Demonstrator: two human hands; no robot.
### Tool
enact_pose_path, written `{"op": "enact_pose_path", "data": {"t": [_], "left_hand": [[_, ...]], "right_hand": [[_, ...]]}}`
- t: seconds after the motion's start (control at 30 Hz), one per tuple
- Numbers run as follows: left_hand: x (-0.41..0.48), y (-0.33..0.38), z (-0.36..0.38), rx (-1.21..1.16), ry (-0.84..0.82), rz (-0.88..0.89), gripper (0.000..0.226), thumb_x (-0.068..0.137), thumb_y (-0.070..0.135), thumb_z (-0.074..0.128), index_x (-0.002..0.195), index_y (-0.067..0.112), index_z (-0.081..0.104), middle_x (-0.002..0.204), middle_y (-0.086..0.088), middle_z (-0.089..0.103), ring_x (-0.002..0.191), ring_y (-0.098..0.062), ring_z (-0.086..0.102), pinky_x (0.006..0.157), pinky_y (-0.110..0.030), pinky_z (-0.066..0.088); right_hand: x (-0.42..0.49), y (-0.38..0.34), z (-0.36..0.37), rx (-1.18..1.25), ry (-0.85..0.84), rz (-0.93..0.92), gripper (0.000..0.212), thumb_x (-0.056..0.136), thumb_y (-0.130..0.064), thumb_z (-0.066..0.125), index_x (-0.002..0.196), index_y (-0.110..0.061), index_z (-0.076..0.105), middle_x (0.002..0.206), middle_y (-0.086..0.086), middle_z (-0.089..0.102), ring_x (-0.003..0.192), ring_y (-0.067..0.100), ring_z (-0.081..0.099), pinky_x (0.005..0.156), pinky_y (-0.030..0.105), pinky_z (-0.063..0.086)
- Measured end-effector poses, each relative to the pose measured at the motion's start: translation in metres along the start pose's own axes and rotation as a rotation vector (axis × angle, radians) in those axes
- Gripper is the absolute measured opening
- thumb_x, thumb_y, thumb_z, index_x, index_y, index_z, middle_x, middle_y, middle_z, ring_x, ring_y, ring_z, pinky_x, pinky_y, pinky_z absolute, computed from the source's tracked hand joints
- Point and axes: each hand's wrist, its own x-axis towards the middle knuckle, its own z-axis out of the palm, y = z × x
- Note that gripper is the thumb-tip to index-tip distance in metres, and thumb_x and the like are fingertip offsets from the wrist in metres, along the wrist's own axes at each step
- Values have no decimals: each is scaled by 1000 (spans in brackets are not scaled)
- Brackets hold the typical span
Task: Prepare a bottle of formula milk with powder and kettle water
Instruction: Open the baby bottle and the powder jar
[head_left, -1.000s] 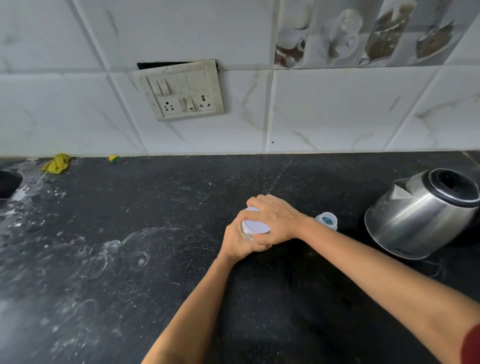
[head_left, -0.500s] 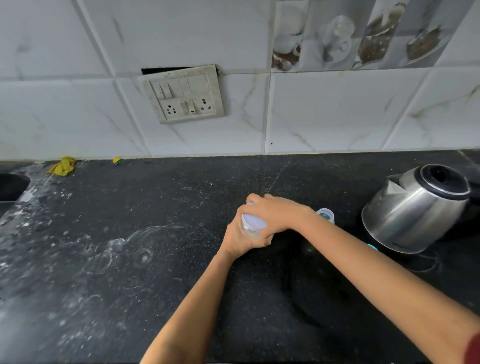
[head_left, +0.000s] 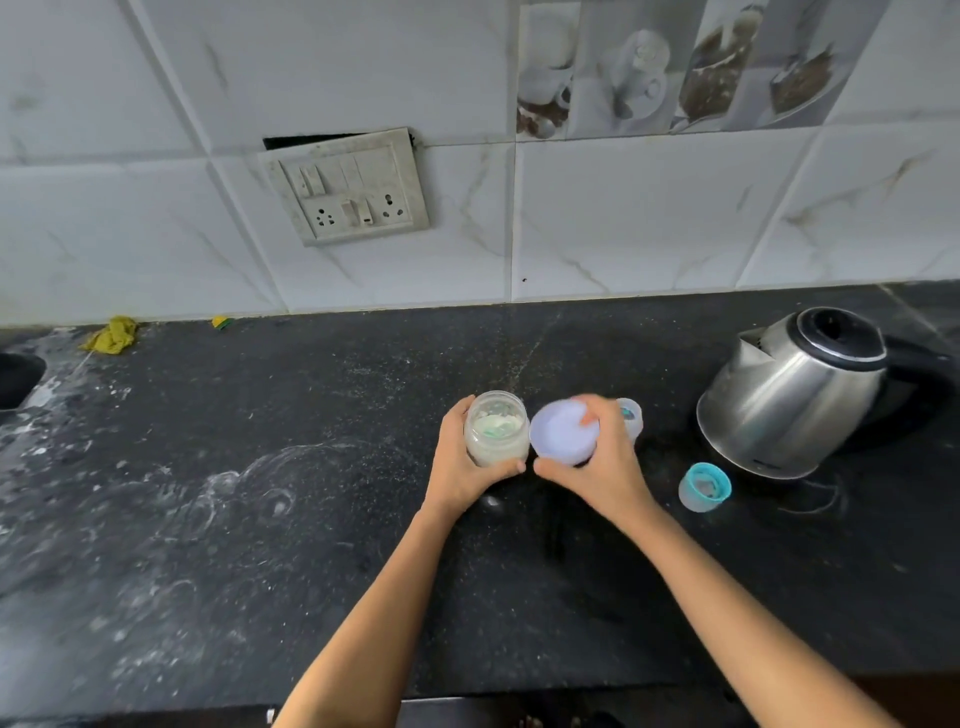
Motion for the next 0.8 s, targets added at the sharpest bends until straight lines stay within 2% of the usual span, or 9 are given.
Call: {"op": "enact_pose_path", "data": {"t": [0.07, 0.17, 0.23, 0.3, 0.4, 0.5, 0.6, 0.67, 0.8], "left_hand": [[-4, 2, -1, 21, 12, 30, 85, 62, 33, 89, 132, 24, 42, 132, 8, 47, 123, -2, 45, 97, -13, 38], [-6, 8, -4, 14, 34, 52, 68, 71, 33, 81, 129, 30, 44, 129, 19, 48, 120, 6, 44, 92, -6, 34], [-6, 10, -4, 21, 44, 44, 65, 74, 35, 78, 129, 31, 44, 127, 23, 49, 118, 9, 44, 91, -5, 34], [-7, 10, -4, 20, 42, 34, 63, 75, 36, 77, 130, 30, 46, 127, 21, 52, 118, 7, 46, 91, -6, 36], [-6, 8, -5, 19, 26, 2, 65, 76, 37, 78, 132, 27, 46, 128, 17, 53, 117, 8, 47, 89, -4, 36], [-4, 7, -6, 28, 6, -27, 66, 77, 33, 79, 132, 26, 44, 128, 15, 54, 113, 13, 46, 85, -2, 35], [-3, 8, -6, 34, 1, -57, 67, 76, 34, 79, 133, 28, 43, 127, 14, 53, 109, 13, 47, 83, 0, 34], [-4, 7, -5, 31, 9, -48, 69, 75, 37, 79, 134, 26, 44, 129, 14, 53, 112, 7, 49, 87, -6, 37], [-4, 4, -2, 26, 22, -15, 71, 74, 45, 75, 135, 26, 43, 130, 13, 52, 118, -1, 50, 96, -25, 43]], "right_hand": [[-27, 24, 5, -10, -61, 97, 76, 59, -27, 91, 111, -38, 36, 127, -1, 43, 114, 9, 43, 83, 12, 38], [-51, 48, 14, -72, -220, 169, 68, 61, -34, 89, 98, -47, 33, 132, 0, 40, 119, 5, 31, 88, 12, 34], [-58, 55, 21, -156, -320, 166, 65, 65, -39, 85, 103, -46, 33, 137, 0, 39, 120, 6, 24, 94, 19, 30], [-61, 54, 27, -287, -402, 122, 70, 71, -45, 80, 123, -36, 35, 136, -4, 38, 119, 11, 23, 95, 27, 26], [-63, 50, 35, -447, -483, 51, 88, 76, -54, 72, 145, -28, 24, 120, -15, 34, 118, 14, 24, 94, 29, 23], [-66, 47, 42, -500, -486, -11, 82, 79, -55, 67, 143, -28, 24, 122, -15, 32, 120, 14, 24, 93, 31, 25], [-67, 46, 43, -531, -489, -47, 63, 79, -55, 63, 129, -27, 36, 144, -10, 31, 124, 14, 22, 95, 33, 25], [-65, 43, 40, -485, -383, -109, 51, 79, -54, 61, 119, -26, 50, 145, -7, 35, 125, 15, 26, 96, 36, 29], [-29, 6, 32, -248, 102, -340, 25, 82, -36, 62, 95, -15, 67, 112, 1, 54, 104, 19, 48, 90, 28, 37]]}}
